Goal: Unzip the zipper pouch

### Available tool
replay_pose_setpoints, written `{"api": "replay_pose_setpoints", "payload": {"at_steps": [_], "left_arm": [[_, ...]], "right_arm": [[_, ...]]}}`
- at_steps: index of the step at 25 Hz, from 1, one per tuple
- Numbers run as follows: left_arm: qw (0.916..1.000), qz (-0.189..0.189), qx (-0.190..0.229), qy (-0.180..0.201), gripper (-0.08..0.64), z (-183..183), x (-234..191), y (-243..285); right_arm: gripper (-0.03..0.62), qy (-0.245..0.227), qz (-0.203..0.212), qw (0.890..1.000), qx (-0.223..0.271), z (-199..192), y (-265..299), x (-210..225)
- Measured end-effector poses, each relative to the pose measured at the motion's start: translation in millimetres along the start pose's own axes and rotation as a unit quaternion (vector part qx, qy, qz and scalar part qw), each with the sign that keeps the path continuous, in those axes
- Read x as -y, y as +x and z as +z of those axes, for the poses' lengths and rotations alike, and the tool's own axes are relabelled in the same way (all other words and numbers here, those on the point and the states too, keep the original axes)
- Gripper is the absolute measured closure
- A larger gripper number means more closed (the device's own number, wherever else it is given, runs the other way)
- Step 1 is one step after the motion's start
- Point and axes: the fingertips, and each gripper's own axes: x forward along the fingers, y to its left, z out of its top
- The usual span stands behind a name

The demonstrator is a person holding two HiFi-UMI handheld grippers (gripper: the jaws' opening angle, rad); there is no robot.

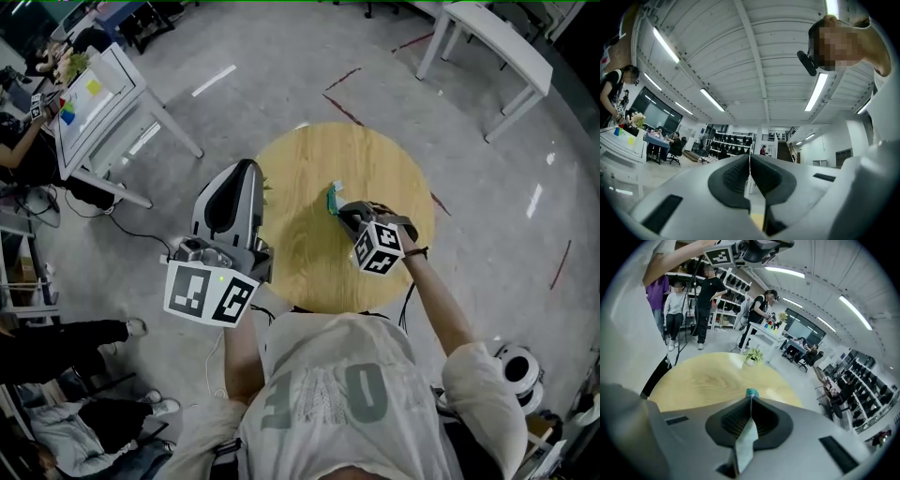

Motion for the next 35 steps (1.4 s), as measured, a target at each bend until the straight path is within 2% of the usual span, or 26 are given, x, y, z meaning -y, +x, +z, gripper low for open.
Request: {"api": "replay_pose_setpoints", "payload": {"at_steps": [8, 9, 11, 14, 17, 20, 22, 24, 27, 29, 33, 35], "left_arm": [[1.0, 0.008, 0.0, -0.002, 0.529, -5.0, -7.5, -7.6], [1.0, 0.008, -0.001, -0.002, 0.529, -5.2, -8.2, -8.2], [1.0, 0.008, -0.001, -0.003, 0.529, -5.8, -10.1, -9.2], [0.9999, 0.008, 0.001, -0.006, 0.529, -5.1, -13.2, -10.4], [1.0, 0.004, 0.005, -0.008, 0.529, -1.3, -11.5, -8.8], [0.9999, -0.003, 0.008, -0.007, 0.529, 2.0, -8.0, -4.2], [0.9999, -0.007, 0.01, -0.004, 0.529, 3.8, -5.9, -2.0], [0.9999, -0.008, 0.012, 0.001, 0.529, 6.2, -4.4, -0.1], [0.9997, -0.004, 0.018, 0.016, 0.529, 7.2, -0.7, 2.5], [0.9994, -0.002, 0.021, 0.028, 0.529, 4.8, 3.3, 4.5], [0.9982, -0.001, 0.031, 0.05, 0.529, -0.7, 14.7, 7.5], [0.9972, -0.002, 0.042, 0.062, 0.529, -0.7, 22.2, 8.7]], "right_arm": [[0.555, 0.053, 0.033, 0.998, 0.007, 5.0, 20.8, -33.3], [0.546, 0.056, 0.039, 0.998, 0.006, 5.4, 21.1, -35.8], [0.481, 0.059, 0.048, 0.997, 0.004, 5.9, 21.4, -39.4], [0.478, 0.059, 0.051, 0.997, 0.006, 9.6, 18.3, -39.3], [0.433, 0.08, 0.052, 0.995, 0.022, 18.0, 7.9, -32.3], [0.422, 0.105, 0.032, 0.993, 0.049, 28.9, -8.4, -11.9], [0.422, 0.123, -0.003, 0.99, 0.073, 38.0, -26.0, 12.8], [0.422, 0.149, -0.049, 0.982, 0.108, 51.4, -52.8, 45.2], [0.423, 0.189, -0.132, 0.956, 0.18, 77.6, -111.4, 95.1], [0.427, 0.211, -0.194, 0.929, 0.233, 93.4, -156.6, 121.5], [0.473, 0.26, -0.289, 0.859, 0.334, 109.0, -234.5, 140.9], [0.507, 0.289, -0.329, 0.822, 0.364, 106.7, -261.5, 140.8]]}}
